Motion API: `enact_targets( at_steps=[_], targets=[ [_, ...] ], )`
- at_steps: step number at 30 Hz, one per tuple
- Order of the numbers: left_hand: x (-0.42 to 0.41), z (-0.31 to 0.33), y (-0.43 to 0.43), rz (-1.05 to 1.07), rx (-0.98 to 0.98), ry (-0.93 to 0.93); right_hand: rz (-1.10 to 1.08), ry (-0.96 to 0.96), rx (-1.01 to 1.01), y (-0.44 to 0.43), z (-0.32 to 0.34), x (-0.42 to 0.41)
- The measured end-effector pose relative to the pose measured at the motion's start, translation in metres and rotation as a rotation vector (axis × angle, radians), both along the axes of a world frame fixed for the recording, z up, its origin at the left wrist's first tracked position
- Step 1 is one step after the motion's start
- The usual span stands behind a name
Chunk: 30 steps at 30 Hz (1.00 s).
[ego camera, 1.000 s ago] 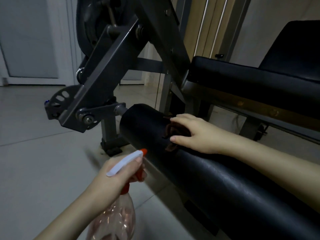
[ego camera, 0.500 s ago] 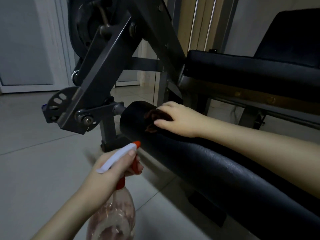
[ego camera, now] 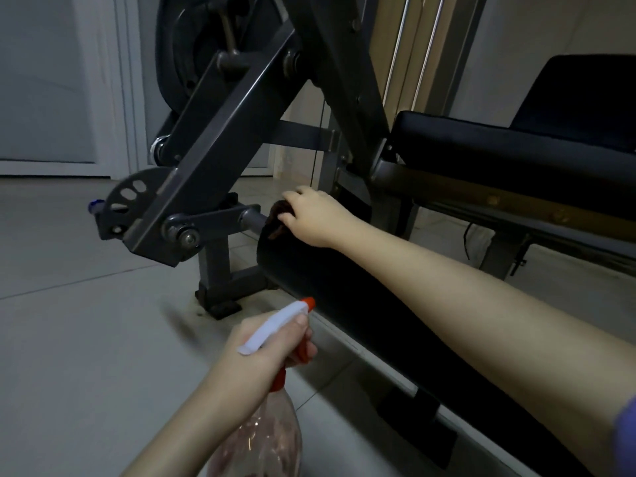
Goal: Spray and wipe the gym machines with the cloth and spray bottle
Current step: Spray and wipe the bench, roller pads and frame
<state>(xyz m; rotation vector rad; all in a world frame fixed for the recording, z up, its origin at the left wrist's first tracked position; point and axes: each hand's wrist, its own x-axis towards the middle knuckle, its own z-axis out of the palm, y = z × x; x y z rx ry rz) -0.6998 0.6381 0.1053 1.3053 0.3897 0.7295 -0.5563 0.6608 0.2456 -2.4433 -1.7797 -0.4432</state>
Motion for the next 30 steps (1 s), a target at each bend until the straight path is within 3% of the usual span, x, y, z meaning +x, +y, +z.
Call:
enact_targets(
  at_steps=[6,11,22,30],
  targets=[
    [0.01,0.017,-0.013,0.061,0.063,0.052,0.018,0.11,0.029,0.0,0.003,0.005],
    [-0.001,0.04,-0.04,0.001,0.16,-0.01,0.083,0.18,0.011,-0.035,0.007,0.012],
    [-0.026,0.046,-0.06,-0.06,0.261,0.057,-0.028,0.001,-0.036,-0.146,-0.003,0.005],
    [-0.047,0.044,-0.059,-0.065,0.319,0.14,-0.14,0.317,0.06,-0.139,0.008,0.038]
  ],
)
